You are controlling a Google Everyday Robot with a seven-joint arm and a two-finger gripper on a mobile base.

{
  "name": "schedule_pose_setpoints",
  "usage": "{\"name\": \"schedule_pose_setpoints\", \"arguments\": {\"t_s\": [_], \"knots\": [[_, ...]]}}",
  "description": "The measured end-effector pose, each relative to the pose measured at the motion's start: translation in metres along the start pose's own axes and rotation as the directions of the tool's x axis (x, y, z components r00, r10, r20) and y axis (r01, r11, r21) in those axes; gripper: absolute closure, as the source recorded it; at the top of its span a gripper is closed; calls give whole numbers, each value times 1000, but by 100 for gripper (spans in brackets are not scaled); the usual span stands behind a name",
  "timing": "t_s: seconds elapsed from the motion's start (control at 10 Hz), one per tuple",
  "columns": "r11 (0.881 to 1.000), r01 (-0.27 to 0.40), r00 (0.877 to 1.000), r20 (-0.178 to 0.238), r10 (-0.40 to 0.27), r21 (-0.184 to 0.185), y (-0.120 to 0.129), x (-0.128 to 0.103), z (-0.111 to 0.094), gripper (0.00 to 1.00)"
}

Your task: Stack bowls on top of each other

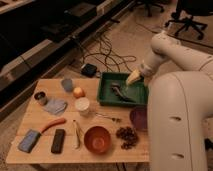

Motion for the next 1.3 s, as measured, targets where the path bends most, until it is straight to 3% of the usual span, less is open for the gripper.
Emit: {"name": "schedule_pose_setpoints", "arguments": {"t_s": [1.1, 1.3], "knots": [[1000, 1, 1000, 2, -1, 2, 1, 0, -1, 28], [1000, -17, 999, 34, 16, 6, -4, 6, -6, 28]]}}
